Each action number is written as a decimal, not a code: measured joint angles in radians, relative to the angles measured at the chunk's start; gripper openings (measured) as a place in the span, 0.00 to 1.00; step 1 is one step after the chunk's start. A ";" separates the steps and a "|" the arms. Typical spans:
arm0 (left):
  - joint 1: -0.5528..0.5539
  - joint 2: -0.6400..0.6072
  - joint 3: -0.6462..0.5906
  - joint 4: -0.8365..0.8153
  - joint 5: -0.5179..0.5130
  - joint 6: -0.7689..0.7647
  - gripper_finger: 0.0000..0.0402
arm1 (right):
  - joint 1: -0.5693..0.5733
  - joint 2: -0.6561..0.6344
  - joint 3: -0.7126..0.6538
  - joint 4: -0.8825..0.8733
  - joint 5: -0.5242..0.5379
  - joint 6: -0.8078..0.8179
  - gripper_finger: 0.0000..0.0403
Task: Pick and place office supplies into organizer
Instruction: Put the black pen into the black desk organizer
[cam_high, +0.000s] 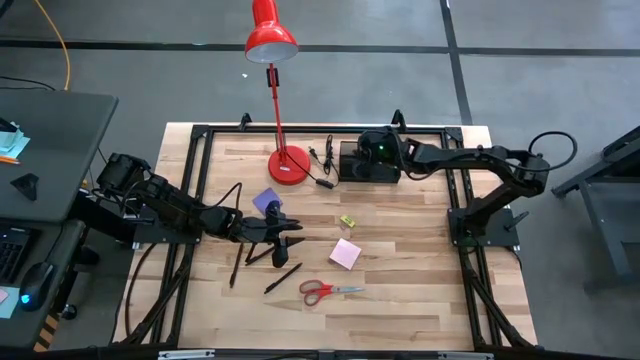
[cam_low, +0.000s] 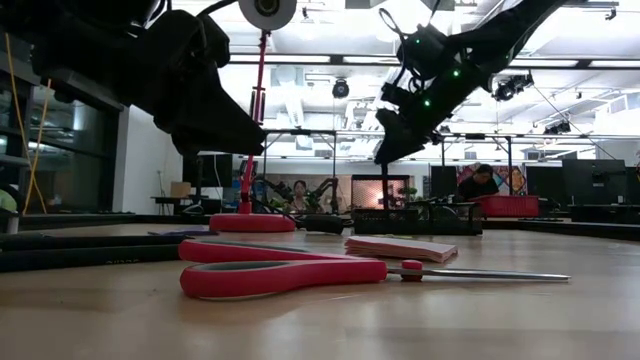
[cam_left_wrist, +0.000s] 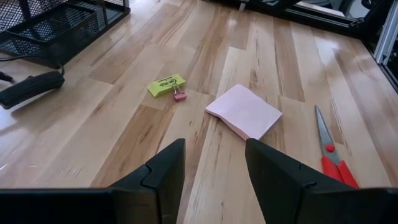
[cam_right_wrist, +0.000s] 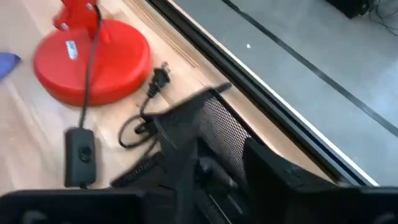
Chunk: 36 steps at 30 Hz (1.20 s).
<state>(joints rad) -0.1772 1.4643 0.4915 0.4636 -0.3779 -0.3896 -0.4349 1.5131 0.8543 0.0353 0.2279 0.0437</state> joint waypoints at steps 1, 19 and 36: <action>0.000 0.000 0.000 -0.002 0.000 0.003 0.40 | 0.010 0.000 0.000 0.020 0.000 0.000 0.36; 0.000 0.000 0.000 -0.077 -0.002 0.045 0.40 | 0.273 -0.003 0.001 0.172 -0.018 -0.042 0.48; -0.199 0.000 -0.155 0.310 -0.380 -0.064 0.40 | 0.513 0.114 -0.087 0.390 -0.370 -0.162 0.43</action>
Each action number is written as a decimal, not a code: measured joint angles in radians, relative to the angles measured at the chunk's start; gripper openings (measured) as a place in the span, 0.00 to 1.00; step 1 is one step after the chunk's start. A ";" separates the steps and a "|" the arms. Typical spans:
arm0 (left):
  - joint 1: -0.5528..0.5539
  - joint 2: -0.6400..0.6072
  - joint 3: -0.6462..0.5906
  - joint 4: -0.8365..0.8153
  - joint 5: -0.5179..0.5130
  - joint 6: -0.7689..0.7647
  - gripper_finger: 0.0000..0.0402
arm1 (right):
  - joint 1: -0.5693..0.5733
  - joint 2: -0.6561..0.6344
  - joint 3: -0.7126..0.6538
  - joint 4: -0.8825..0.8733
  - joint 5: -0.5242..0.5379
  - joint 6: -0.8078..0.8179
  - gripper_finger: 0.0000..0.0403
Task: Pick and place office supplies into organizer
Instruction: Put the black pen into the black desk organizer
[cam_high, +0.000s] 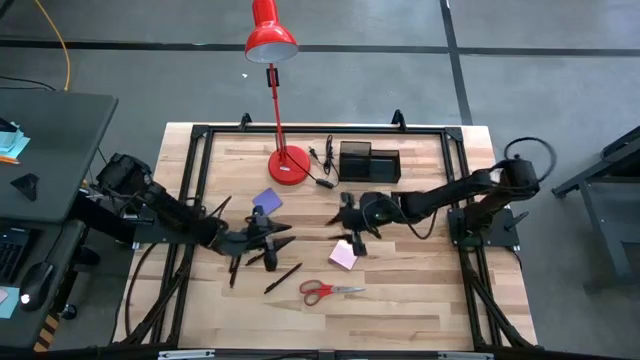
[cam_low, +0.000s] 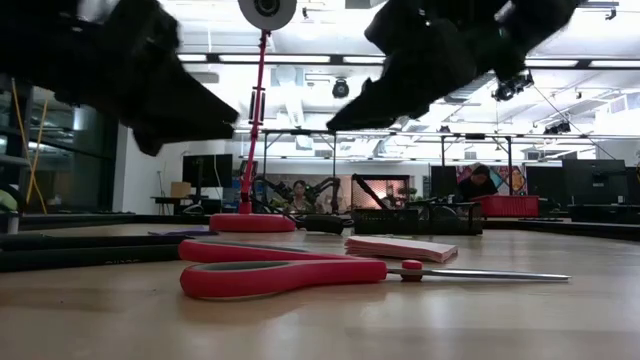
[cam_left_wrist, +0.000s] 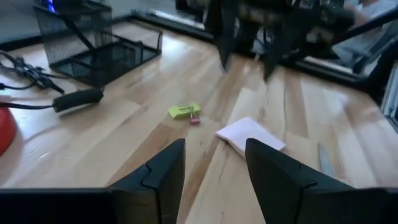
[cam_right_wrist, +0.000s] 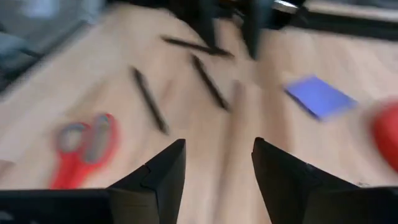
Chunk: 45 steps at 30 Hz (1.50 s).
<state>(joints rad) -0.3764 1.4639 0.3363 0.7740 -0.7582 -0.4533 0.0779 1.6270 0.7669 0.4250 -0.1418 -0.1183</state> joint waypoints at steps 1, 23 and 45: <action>-0.020 0.000 -0.010 0.017 -0.029 0.007 0.40 | 0.003 0.021 -0.016 0.067 -0.027 -0.002 0.42; -0.148 0.000 -0.024 0.123 -0.172 0.158 0.40 | 0.052 0.526 0.244 0.410 -0.247 -0.076 0.37; -0.233 0.000 -0.023 0.277 -0.172 0.301 0.40 | 0.046 0.686 0.420 0.319 -0.277 -0.122 0.37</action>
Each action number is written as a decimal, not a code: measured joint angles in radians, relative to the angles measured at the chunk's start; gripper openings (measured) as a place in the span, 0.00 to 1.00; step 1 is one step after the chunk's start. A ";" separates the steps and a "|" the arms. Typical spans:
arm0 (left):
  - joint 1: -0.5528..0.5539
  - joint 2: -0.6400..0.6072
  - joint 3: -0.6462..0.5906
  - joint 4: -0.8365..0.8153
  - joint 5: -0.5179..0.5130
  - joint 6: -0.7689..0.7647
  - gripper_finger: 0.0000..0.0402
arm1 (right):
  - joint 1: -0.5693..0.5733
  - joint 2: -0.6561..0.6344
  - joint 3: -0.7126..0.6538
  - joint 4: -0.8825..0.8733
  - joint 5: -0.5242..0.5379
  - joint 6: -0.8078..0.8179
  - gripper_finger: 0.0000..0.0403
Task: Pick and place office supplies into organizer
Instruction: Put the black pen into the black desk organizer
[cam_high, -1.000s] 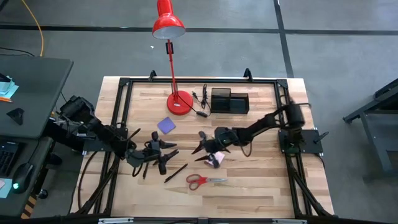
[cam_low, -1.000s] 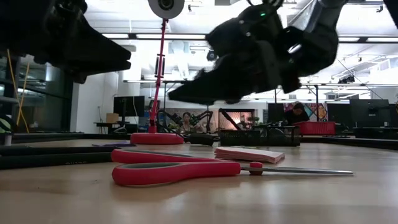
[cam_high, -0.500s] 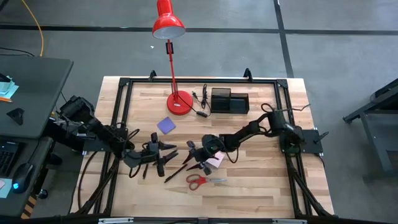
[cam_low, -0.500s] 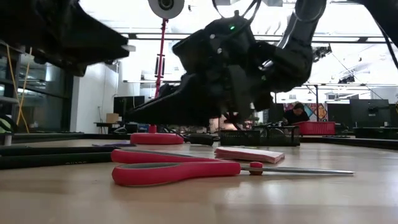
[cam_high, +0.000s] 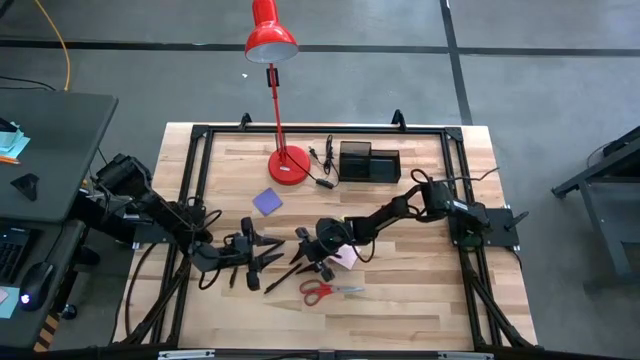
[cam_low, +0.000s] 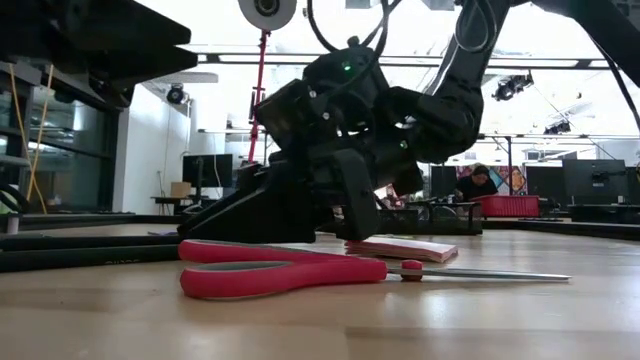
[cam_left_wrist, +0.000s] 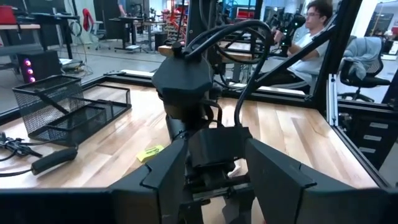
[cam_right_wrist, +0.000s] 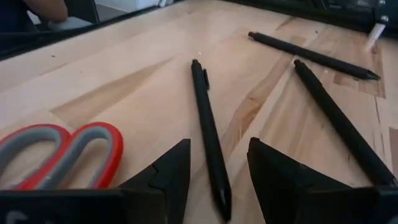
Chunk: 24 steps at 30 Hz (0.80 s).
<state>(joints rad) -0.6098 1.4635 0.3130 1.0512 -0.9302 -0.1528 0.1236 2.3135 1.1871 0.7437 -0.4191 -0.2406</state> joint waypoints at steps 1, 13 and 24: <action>0.000 0.000 0.000 0.000 0.000 0.000 0.40 | 0.000 0.000 0.007 -0.011 0.000 -0.011 0.37; 0.001 0.000 0.000 -0.005 0.002 0.000 0.40 | -0.002 -0.002 0.040 -0.137 0.022 -0.049 0.36; 0.001 0.000 0.000 -0.005 0.006 -0.001 0.40 | -0.020 -0.005 0.040 -0.195 -0.069 -0.061 0.08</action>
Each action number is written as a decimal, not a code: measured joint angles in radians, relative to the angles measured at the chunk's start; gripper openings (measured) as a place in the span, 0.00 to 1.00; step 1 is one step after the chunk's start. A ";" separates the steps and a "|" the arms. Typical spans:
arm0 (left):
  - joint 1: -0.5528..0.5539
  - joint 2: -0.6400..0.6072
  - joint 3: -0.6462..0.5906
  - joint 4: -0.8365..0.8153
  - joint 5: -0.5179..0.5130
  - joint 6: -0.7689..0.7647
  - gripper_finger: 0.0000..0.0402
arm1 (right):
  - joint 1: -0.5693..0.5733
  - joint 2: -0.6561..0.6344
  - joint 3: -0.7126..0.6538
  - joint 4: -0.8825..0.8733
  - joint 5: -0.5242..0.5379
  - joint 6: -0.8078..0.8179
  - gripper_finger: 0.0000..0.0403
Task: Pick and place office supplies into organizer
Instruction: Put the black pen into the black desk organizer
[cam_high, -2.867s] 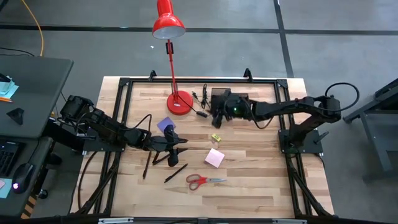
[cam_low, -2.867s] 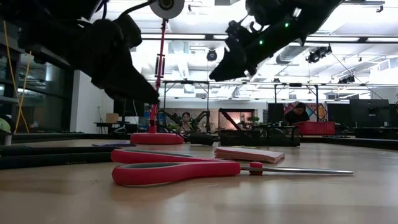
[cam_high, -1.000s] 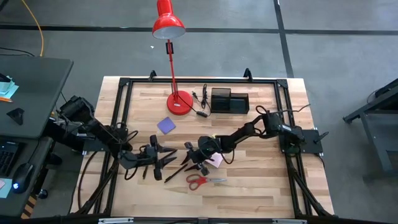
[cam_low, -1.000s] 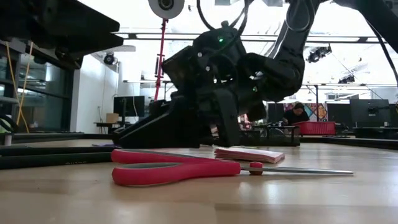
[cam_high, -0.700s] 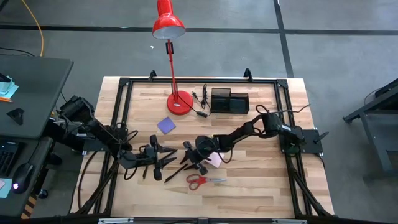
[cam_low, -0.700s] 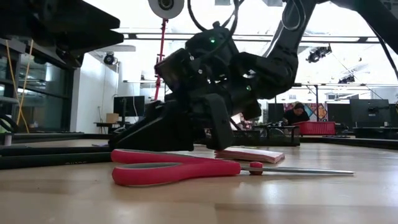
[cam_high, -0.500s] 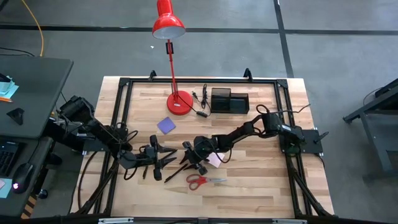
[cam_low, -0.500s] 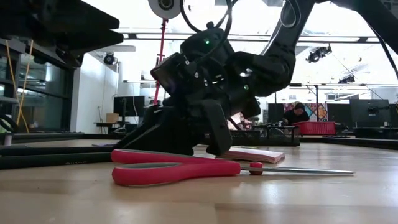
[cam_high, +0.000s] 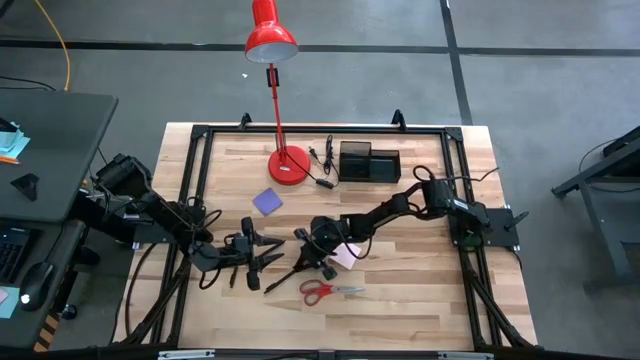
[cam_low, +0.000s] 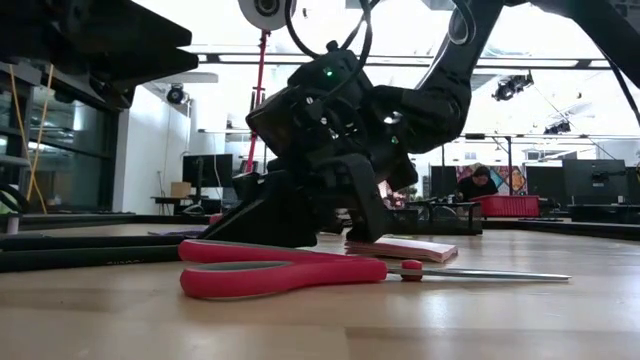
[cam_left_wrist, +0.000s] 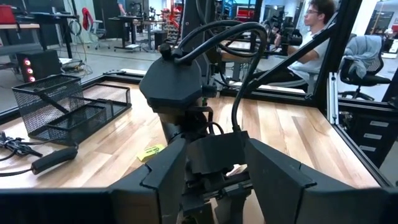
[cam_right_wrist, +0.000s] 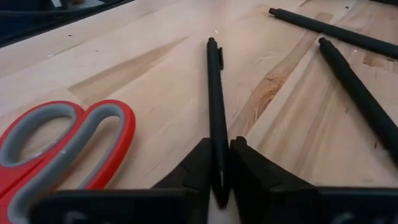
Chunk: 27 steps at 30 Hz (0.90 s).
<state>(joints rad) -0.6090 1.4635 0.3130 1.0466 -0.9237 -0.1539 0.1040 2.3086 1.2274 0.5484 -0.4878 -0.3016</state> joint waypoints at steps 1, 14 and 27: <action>0.000 0.000 0.000 0.000 0.000 0.000 0.40 | 0.000 -0.001 0.000 -0.005 0.002 -0.004 0.05; 0.000 0.000 0.000 -0.006 0.000 0.000 0.40 | -0.002 0.002 -0.002 0.018 -0.009 0.035 0.03; 0.000 0.000 0.000 -0.034 -0.002 -0.010 0.40 | -0.027 -0.052 -0.006 -0.008 -0.019 0.039 0.02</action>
<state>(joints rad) -0.6090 1.4639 0.3131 1.0126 -0.9260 -0.1642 0.0769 2.2563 1.2209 0.5403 -0.5071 -0.2623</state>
